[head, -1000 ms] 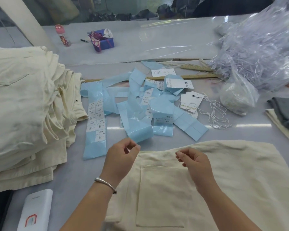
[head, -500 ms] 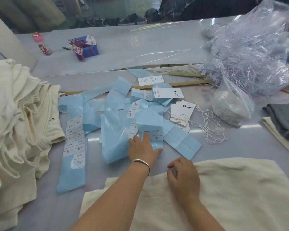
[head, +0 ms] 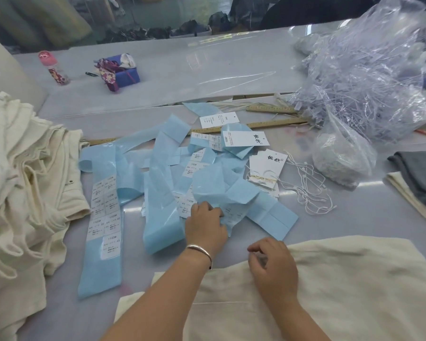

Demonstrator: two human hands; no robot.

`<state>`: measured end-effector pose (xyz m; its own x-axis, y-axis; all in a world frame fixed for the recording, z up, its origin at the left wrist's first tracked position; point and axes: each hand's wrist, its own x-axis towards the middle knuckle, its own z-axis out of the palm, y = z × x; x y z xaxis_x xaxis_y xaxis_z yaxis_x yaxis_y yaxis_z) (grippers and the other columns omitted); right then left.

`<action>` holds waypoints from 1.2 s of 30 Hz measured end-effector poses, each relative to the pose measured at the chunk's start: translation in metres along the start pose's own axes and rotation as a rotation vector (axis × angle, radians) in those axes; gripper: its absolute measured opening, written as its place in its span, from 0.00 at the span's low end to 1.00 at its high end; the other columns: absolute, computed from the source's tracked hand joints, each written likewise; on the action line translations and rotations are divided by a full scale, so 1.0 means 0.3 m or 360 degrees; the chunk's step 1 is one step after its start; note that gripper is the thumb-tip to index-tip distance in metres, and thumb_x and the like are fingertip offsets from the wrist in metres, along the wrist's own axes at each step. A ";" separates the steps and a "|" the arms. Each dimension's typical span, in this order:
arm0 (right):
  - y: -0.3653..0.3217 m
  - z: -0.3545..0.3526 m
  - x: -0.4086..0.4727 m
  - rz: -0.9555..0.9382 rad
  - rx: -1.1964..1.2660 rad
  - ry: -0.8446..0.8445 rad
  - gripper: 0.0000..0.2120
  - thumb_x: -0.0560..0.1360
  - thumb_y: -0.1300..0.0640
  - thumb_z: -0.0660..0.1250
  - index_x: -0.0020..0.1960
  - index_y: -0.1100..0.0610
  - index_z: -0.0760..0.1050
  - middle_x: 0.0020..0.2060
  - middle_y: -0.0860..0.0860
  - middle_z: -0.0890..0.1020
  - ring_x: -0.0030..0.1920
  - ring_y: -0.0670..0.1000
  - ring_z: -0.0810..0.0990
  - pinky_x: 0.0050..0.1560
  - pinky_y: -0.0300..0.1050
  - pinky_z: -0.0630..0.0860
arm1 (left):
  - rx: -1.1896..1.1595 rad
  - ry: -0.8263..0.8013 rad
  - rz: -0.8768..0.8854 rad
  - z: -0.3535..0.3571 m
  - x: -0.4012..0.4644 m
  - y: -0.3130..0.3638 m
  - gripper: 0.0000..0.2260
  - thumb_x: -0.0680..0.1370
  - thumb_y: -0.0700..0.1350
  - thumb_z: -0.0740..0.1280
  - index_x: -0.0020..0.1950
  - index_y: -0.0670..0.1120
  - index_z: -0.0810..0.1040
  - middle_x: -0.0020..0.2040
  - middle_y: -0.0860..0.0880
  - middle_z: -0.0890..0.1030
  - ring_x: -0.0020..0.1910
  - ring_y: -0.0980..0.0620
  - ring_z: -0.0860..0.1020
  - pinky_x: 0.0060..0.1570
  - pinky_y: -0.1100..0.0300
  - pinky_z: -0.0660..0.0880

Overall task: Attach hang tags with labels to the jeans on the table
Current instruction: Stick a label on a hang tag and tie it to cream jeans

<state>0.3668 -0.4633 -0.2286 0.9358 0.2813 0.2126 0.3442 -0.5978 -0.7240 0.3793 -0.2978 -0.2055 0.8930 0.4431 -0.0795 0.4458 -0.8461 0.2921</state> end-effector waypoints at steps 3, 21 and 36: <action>-0.013 -0.014 0.019 0.0189 0.0312 0.0108 0.12 0.69 0.70 0.69 0.43 0.54 0.79 0.40 0.46 0.80 0.44 0.51 0.78 0.41 0.41 0.73 | -0.0036 0.0242 0.0165 -0.033 -0.032 -0.028 0.17 0.74 0.41 0.64 0.60 0.54 0.81 0.61 0.51 0.73 0.63 0.46 0.67 0.57 0.54 0.68; -0.113 -0.006 0.235 0.1398 0.1802 0.0114 0.04 0.75 0.63 0.69 0.47 0.55 0.78 0.39 0.53 0.84 0.36 0.52 0.83 0.35 0.45 0.79 | -0.0592 0.0278 0.0807 -0.190 -0.136 -0.123 0.10 0.65 0.33 0.64 0.37 0.46 0.81 0.70 0.47 0.69 0.72 0.48 0.64 0.71 0.65 0.56; -0.163 -0.050 0.236 0.1279 0.2131 -0.0349 0.08 0.75 0.60 0.68 0.53 0.61 0.79 0.47 0.60 0.85 0.47 0.61 0.84 0.49 0.61 0.80 | -0.1539 -0.0137 0.0097 -0.162 -0.139 -0.051 0.13 0.74 0.37 0.72 0.53 0.50 0.73 0.34 0.49 0.84 0.40 0.43 0.81 0.52 0.45 0.76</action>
<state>0.4173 -0.4252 -0.1682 0.7637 0.3998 -0.5069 -0.6429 0.3994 -0.6535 0.3324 -0.2890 -0.1604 0.9314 0.3509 -0.0968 0.1897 -0.2411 0.9518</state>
